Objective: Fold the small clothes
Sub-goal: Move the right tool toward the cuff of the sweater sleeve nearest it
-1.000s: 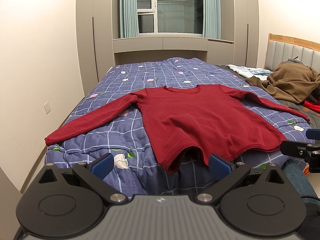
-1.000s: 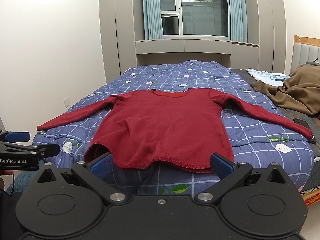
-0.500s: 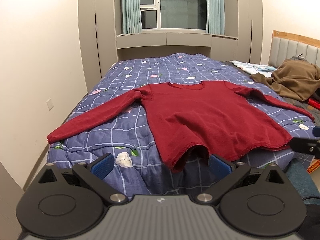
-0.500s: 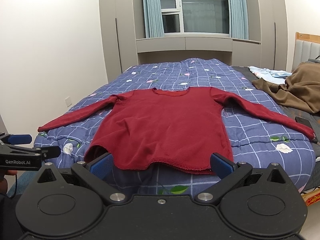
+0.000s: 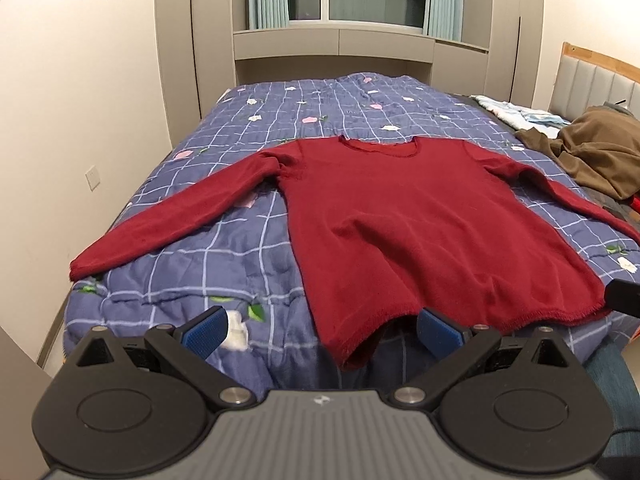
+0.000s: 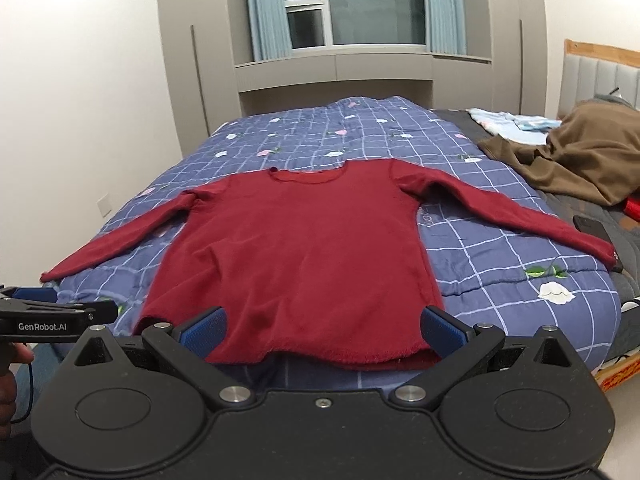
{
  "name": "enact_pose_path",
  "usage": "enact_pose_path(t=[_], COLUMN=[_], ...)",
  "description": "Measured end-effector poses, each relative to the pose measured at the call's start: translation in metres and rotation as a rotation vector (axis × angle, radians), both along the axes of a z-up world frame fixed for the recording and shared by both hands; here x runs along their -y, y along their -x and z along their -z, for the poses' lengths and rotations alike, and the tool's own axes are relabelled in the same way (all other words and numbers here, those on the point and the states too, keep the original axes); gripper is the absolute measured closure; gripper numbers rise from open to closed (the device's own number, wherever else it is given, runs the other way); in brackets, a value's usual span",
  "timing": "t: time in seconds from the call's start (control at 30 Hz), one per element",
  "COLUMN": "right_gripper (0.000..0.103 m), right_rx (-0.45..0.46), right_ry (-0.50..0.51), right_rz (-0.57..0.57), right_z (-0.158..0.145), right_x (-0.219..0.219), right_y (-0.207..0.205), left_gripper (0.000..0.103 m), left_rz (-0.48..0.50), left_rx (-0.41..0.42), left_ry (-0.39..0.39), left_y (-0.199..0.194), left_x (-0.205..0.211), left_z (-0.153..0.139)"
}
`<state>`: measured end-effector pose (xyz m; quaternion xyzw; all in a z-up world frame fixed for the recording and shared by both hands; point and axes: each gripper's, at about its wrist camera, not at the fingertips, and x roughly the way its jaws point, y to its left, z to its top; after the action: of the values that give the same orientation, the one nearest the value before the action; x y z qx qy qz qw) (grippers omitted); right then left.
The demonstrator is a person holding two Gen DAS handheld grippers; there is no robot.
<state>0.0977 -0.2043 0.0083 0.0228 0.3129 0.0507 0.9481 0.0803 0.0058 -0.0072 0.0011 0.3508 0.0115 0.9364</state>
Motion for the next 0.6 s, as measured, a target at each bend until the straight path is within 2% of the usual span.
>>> enact_pose_path(t=[0.17, 0.47, 0.6], right_gripper=[0.000, 0.000, 0.000], right_rx=[-0.039, -0.156, -0.183], right_ry=[-0.031, -0.013, 0.001], right_rz=[0.060, 0.142, 0.184], right_z=[0.001, 0.003, 0.008], right_x=[0.013, 0.037, 0.051], right_y=[-0.037, -0.110, -0.138], left_gripper=[0.000, 0.000, 0.000], left_rz=[-0.003, -0.028, -0.004], left_rx=[-0.030, -0.115, -0.130], left_ry=[-0.006, 0.005, 0.012], left_y=[-0.032, -0.100, -0.132], left_x=[0.005, 0.020, 0.033], left_z=[-0.002, -0.009, -0.012])
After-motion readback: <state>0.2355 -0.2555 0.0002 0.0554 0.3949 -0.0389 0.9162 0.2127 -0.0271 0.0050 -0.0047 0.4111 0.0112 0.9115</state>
